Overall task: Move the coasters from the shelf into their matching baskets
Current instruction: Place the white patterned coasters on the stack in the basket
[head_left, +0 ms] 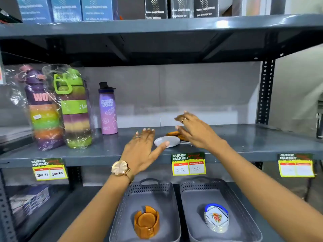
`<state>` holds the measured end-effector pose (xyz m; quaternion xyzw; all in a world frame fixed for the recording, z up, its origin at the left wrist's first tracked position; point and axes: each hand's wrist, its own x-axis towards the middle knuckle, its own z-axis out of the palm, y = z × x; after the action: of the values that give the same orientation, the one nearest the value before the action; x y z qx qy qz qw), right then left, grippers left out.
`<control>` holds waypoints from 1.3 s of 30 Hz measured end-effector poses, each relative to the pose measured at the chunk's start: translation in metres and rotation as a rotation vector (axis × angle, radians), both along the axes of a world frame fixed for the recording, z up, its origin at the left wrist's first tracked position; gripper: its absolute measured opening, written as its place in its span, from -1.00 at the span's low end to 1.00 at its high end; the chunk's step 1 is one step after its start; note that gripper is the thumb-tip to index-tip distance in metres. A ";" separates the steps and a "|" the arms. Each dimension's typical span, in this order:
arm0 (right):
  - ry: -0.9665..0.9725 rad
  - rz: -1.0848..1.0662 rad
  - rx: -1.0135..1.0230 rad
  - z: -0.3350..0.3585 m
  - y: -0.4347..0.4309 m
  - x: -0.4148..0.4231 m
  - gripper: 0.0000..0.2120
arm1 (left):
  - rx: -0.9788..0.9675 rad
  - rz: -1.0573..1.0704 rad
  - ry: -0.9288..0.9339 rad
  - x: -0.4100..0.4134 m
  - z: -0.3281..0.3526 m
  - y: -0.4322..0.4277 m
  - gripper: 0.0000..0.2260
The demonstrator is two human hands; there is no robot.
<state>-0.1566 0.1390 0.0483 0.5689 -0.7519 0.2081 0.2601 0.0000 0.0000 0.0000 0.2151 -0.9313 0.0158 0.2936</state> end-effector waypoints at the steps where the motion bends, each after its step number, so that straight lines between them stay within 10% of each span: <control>1: -0.043 -0.016 0.077 -0.002 -0.004 -0.001 -0.52 | -0.060 0.014 -0.031 0.000 -0.002 -0.001 0.15; 14: -0.298 -0.082 0.741 0.018 -0.085 -0.020 0.07 | -0.153 0.154 0.006 -0.004 -0.037 -0.030 0.05; 28: -0.307 -0.128 0.943 0.047 -0.113 -0.011 -0.14 | -0.145 0.125 0.017 -0.006 -0.041 -0.034 -0.01; 33: -0.441 0.017 0.677 0.050 -0.096 -0.003 -0.19 | -0.179 0.116 0.048 -0.006 -0.040 -0.034 -0.02; 39: -0.792 0.383 -0.100 0.021 -0.029 0.009 -0.30 | -0.212 0.157 0.040 -0.002 -0.035 -0.027 -0.12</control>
<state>-0.1476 0.1096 0.0688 0.5609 -0.6636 0.4908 -0.0641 -0.0023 -0.0267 -0.0351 0.2552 -0.8987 0.1326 0.3312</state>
